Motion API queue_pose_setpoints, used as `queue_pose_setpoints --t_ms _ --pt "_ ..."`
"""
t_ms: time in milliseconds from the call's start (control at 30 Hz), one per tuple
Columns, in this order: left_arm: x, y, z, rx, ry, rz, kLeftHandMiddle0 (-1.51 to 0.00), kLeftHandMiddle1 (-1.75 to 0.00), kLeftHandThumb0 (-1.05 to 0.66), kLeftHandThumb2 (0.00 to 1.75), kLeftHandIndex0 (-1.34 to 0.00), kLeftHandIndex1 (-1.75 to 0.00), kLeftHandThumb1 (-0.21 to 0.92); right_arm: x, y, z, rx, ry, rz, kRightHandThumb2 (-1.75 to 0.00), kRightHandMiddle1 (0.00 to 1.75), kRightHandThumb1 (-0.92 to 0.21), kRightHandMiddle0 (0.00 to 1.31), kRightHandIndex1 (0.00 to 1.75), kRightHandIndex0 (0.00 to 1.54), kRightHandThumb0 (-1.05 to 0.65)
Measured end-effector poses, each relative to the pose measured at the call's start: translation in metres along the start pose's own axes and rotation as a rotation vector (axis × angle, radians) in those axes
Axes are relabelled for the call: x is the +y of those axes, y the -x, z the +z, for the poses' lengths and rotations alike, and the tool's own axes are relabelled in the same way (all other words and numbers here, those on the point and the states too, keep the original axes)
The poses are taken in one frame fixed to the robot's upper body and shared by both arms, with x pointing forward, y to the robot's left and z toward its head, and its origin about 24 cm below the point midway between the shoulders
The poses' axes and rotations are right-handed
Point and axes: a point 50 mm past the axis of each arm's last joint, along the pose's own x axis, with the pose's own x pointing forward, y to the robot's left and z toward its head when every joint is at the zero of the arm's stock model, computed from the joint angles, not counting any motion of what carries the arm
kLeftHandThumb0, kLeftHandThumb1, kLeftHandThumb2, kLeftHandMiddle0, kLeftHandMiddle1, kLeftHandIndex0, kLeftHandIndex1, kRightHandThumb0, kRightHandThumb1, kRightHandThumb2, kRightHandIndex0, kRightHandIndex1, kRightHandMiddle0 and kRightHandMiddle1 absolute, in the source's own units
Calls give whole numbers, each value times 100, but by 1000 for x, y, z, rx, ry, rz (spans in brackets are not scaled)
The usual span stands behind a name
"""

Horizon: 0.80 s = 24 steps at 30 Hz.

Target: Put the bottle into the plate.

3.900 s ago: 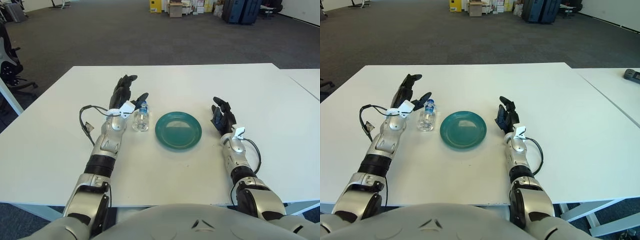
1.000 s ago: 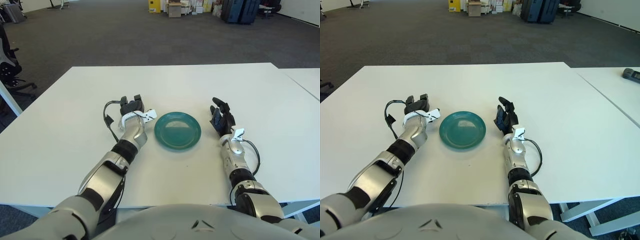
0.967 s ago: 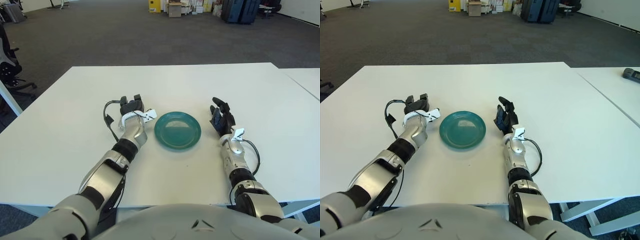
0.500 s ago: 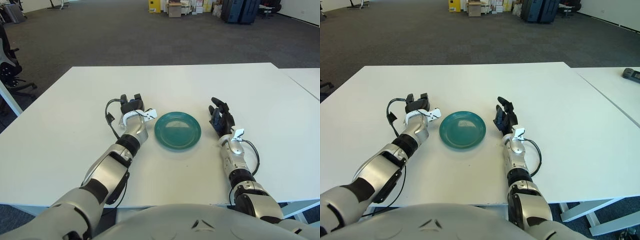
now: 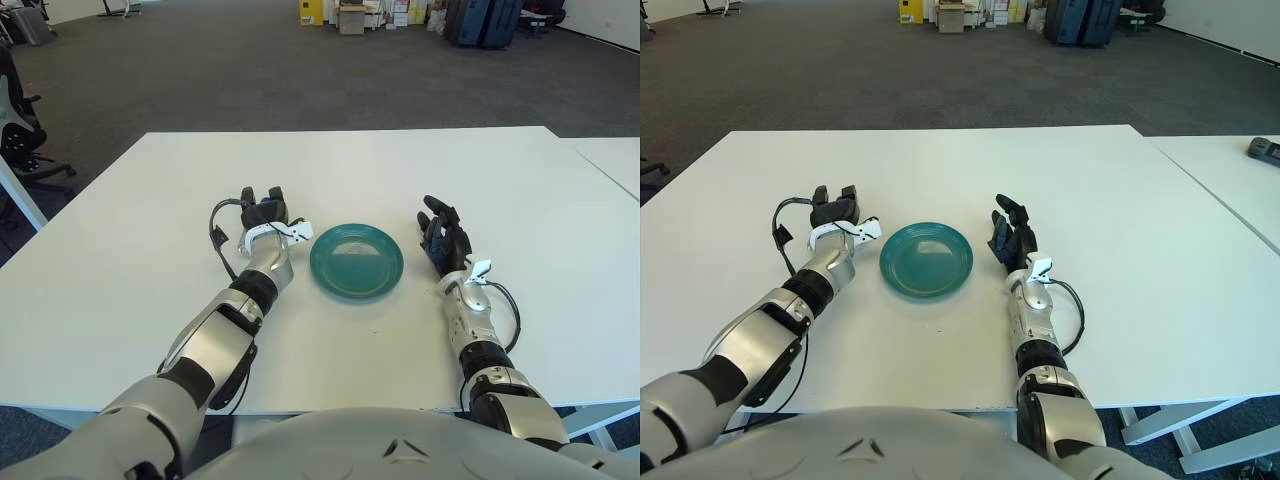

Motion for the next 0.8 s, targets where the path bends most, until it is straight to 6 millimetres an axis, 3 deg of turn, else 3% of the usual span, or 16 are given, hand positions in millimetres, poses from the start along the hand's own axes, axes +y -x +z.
queue_pose_setpoints --t_ms 233,267,333,400,467,567,600,633,667,767,800 --pt "-3 2 -3 -38 4 83 -50 -11 -103 62 0 -63 92 -2 1 0 2 5 -3 -90 73 -92 0 1 30 -80" --pt "-3 2 -3 -45 6 95 -47 -25 -101 57 0 -71 92 -3 1 0 2 6 -3 -90 73 -92 0 1 30 -80" --pt "-3 3 -4 -55 13 121 -31 -77 -96 45 0 -92 92 -3 1 1 2 6 -3 -90 74 -92 0 1 30 -80" --pt "-3 3 -5 -61 18 154 -27 -110 -89 31 0 -107 92 -3 2 1 2 7 -1 -90 75 -92 0 1 30 -81" --pt "-4 4 -6 -64 19 184 -25 -137 -83 21 0 -124 91 -3 2 1 0 8 1 -90 76 -92 0 1 31 -81" --pt "-6 5 -8 -58 16 216 -30 -158 -74 15 -1 -146 88 -3 1 2 -2 8 4 -90 77 -92 0 1 31 -82" --pt "-7 5 -9 -52 14 225 -39 -164 -64 18 -7 -156 84 -3 1 2 -3 9 6 -91 78 -92 0 1 31 -83" --pt "-9 6 -11 -44 16 233 -45 -168 -58 34 -12 -163 73 -3 1 2 -4 9 6 -91 79 -92 0 1 31 -83" --pt "-10 6 -12 -35 17 241 -51 -170 -52 54 -25 -163 68 -3 1 3 -6 10 7 -92 79 -92 0 1 31 -83" --pt "-13 7 -18 -11 8 259 -61 -173 -45 76 -39 -164 61 -3 2 3 -9 11 7 -92 80 -92 0 1 31 -84" --pt "-13 7 -19 -7 5 267 -68 -173 -45 92 -45 -168 53 -4 2 3 -9 12 6 -93 80 -92 0 1 31 -84"
